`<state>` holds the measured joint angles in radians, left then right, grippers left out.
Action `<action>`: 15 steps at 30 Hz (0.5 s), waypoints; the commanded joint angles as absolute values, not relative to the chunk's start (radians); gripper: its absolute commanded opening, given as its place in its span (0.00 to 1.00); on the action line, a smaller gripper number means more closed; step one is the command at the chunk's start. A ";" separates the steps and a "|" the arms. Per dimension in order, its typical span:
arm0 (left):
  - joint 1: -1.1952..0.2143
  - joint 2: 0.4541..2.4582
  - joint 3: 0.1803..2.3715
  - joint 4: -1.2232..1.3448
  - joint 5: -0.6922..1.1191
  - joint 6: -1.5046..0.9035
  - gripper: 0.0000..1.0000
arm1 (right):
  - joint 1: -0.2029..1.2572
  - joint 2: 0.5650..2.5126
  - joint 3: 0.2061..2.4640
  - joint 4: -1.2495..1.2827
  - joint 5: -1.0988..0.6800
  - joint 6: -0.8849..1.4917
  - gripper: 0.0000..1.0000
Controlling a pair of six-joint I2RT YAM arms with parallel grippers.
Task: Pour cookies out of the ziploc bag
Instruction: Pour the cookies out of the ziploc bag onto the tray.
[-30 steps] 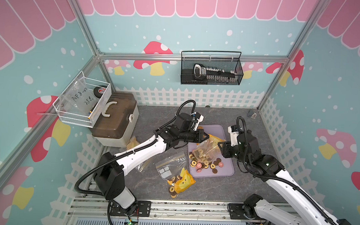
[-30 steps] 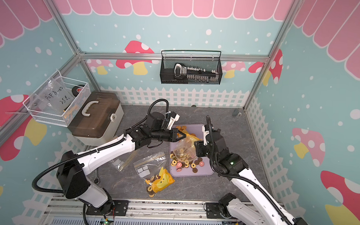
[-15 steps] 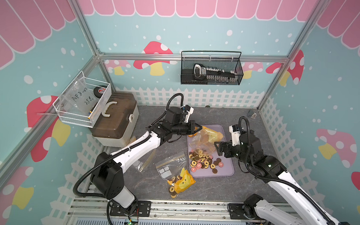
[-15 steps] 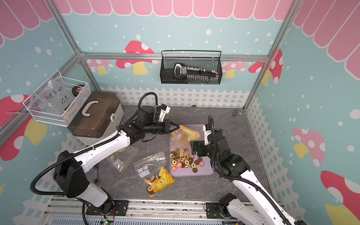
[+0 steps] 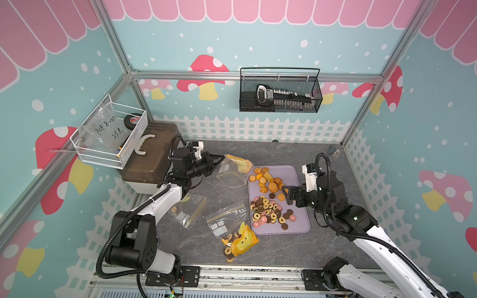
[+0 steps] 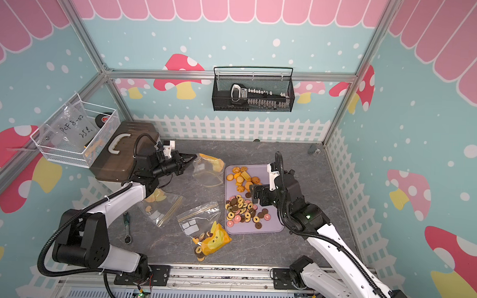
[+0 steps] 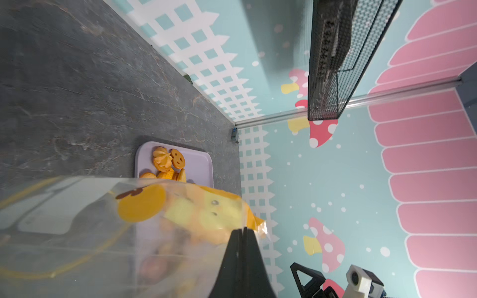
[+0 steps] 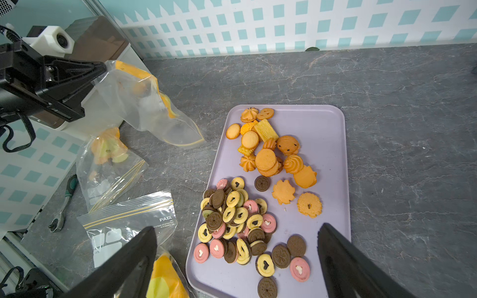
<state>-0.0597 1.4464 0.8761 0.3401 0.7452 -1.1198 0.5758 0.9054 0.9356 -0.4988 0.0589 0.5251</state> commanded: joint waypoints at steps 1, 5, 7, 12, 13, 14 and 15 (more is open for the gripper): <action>-0.009 1.392 0.842 0.382 0.739 -1.173 0.00 | 0.569 0.914 0.920 -0.470 0.049 0.529 0.95; 0.014 1.385 0.818 0.383 0.731 -1.162 0.00 | 0.569 0.925 0.917 -0.463 0.045 0.529 0.95; 0.015 1.370 0.816 0.335 0.720 -1.122 0.00 | 0.569 0.931 0.915 -0.458 0.043 0.530 0.95; 0.012 1.251 0.783 0.072 0.623 -0.929 0.00 | 0.569 0.942 0.910 -0.447 0.035 0.528 0.95; 0.007 1.207 0.763 0.023 0.592 -0.888 0.00 | 0.568 0.944 0.907 -0.441 0.033 0.527 0.95; 0.001 1.170 0.745 -0.011 0.569 -0.861 0.00 | 0.568 0.949 0.905 -0.436 0.030 0.525 0.95; -0.005 1.123 0.721 -0.054 0.546 -0.828 0.01 | 0.568 0.955 0.905 -0.429 0.027 0.523 0.95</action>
<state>0.0071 1.2114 0.7597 0.1112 0.6380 -0.9600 0.5755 0.9436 0.9215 -0.4595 0.0402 0.5251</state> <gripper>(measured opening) 0.043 0.953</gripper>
